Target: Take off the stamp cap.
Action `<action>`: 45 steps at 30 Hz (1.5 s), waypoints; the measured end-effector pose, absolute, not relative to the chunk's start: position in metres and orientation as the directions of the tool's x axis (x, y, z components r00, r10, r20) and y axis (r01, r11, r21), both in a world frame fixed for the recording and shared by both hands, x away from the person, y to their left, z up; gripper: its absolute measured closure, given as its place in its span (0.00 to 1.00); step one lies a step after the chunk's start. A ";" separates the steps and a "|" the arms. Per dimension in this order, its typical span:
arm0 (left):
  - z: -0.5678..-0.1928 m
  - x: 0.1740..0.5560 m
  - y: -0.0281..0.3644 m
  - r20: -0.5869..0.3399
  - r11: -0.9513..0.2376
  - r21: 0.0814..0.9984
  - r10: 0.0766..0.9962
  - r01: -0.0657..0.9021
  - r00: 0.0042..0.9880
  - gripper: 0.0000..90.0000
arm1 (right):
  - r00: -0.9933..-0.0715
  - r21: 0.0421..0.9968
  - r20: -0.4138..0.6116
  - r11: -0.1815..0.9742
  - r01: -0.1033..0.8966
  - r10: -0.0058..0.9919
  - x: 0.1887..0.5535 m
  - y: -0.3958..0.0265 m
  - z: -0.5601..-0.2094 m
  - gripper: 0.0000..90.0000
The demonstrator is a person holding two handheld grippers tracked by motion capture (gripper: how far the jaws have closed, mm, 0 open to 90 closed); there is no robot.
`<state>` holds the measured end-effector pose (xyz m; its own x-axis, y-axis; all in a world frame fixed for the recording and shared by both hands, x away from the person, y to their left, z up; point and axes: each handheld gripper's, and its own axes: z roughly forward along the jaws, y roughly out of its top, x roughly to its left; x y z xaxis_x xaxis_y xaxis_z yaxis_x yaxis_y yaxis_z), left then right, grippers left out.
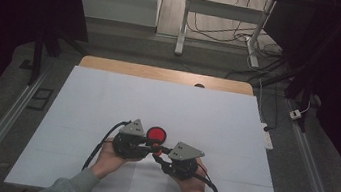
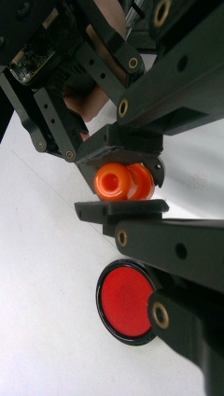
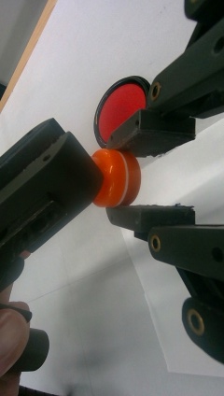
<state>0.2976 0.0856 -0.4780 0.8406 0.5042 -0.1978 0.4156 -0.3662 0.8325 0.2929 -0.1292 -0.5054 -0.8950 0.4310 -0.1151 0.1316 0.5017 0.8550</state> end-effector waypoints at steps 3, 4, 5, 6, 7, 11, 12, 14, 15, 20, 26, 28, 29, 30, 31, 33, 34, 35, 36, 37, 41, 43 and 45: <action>-0.478 0.297 0.086 -0.199 -0.361 0.836 0.504 0.414 0.841 0.81 | -0.897 0.858 -0.112 0.497 0.130 0.428 0.293 -0.130 -0.505 0.72; -0.478 0.297 0.086 -0.199 -0.361 0.836 0.504 0.414 0.841 0.81 | -0.898 0.859 -0.110 0.495 0.130 0.427 0.293 -0.130 -0.505 0.72; -0.478 0.297 0.086 -0.197 -0.361 0.836 0.503 0.413 0.841 0.81 | -0.898 0.859 -0.111 0.495 0.129 0.426 0.293 -0.130 -0.505 0.72; -0.478 0.297 0.086 -0.197 -0.362 0.836 0.503 0.412 0.842 0.81 | -0.898 0.859 -0.109 0.496 0.131 0.426 0.293 -0.130 -0.505 0.72; -0.477 0.297 0.086 -0.197 -0.363 0.836 0.502 0.411 0.842 0.81 | -0.899 0.859 -0.109 0.496 0.130 0.424 0.293 -0.130 -0.505 0.72; -0.477 0.297 0.085 -0.198 -0.362 0.836 0.500 0.412 0.843 0.81 | -0.903 0.860 -0.109 0.495 0.125 0.416 0.294 -0.131 -0.504 0.72; -0.477 0.297 0.085 -0.198 -0.362 0.836 0.500 0.412 0.843 0.81 | -0.903 0.859 -0.110 0.496 0.124 0.415 0.294 -0.131 -0.505 0.72; -0.477 0.296 0.085 -0.196 -0.363 0.837 0.501 0.410 0.843 0.81 | -0.903 0.858 -0.111 0.499 0.124 0.414 0.294 -0.131 -0.505 0.72; -0.477 0.296 0.085 -0.196 -0.362 0.837 0.502 0.411 0.842 0.81 | -0.903 0.858 -0.110 0.498 0.124 0.415 0.294 -0.131 -0.505 0.72; -0.477 0.296 0.086 -0.196 -0.357 0.840 0.502 0.409 0.842 0.81 | -0.902 0.867 -0.089 0.478 0.138 0.422 0.294 -0.132 -0.505 0.72; -0.476 0.296 0.086 -0.199 -0.352 0.842 0.502 0.409 0.842 0.81 | -0.900 0.871 -0.092 0.472 0.135 0.427 0.293 -0.132 -0.505 0.72; -0.476 0.295 0.086 -0.196 -0.354 0.842 0.501 0.406 0.843 0.81 | -0.900 0.869 -0.096 0.477 0.133 0.426 0.293 -0.132 -0.504 0.72; -0.475 0.294 0.085 -0.188 -0.357 0.844 0.503 0.401 0.844 0.81 | -0.900 0.869 -0.097 0.477 0.132 0.425 0.292 -0.132 -0.504 0.72; -0.475 0.294 0.085 -0.188 -0.357 0.844 0.503 0.401 0.844 0.81 | -0.901 0.869 -0.099 0.478 0.129 0.423 0.292 -0.133 -0.504 0.72; -0.475 0.294 0.085 -0.189 -0.355 0.845 0.502 0.400 0.844 0.81 | -0.902 0.870 -0.098 0.476 0.127 0.420 0.293 -0.133 -0.504 0.72; -0.475 0.294 0.085 -0.188 -0.355 0.845 0.502 0.400 0.844 0.81 | -0.904 0.872 -0.098 0.474 0.123 0.415 0.293 -0.134 -0.504 0.72; -0.475 0.294 0.085 -0.188 -0.356 0.845 0.502 0.400 0.844 0.81 | -0.905 0.872 -0.100 0.475 0.121 0.414 0.293 -0.134 -0.504 0.72; -0.475 0.294 0.085 -0.187 -0.357 0.844 0.502 0.400 0.845 0.81 | -0.905 0.871 -0.099 0.475 0.121 0.413 0.293 -0.134 -0.504 0.72; -0.475 0.294 0.085 -0.187 -0.357 0.844 0.502 0.400 0.845 0.81 | -0.905 0.871 -0.099 0.475 0.121 0.413 0.293 -0.134 -0.504 0.72; -0.475 0.294 0.085 -0.186 -0.359 0.844 0.502 0.399 0.845 0.81 | -0.906 0.870 -0.100 0.477 0.121 0.412 0.293 -0.134 -0.504 0.72; -0.476 0.293 0.084 -0.183 -0.361 0.844 0.502 0.397 0.845 0.81 | -0.908 0.866 -0.109 0.487 0.114 0.405 0.293 -0.134 -0.504 0.72; -0.476 0.293 0.084 -0.185 -0.359 0.844 0.503 0.398 0.845 0.81 | -0.908 0.864 -0.114 0.491 0.109 0.403 0.293 -0.135 -0.504 0.72; -0.476 0.293 0.084 -0.183 -0.363 0.843 0.502 0.398 0.845 0.81 | -0.908 0.864 -0.117 0.492 0.107 0.402 0.293 -0.135 -0.504 0.72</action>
<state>0.2933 0.0839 -0.4758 0.8454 0.5017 -0.1831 0.3979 -0.3630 0.8426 0.2932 -0.1345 -0.5036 -0.9081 0.4023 -0.1165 0.1070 0.4917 0.8642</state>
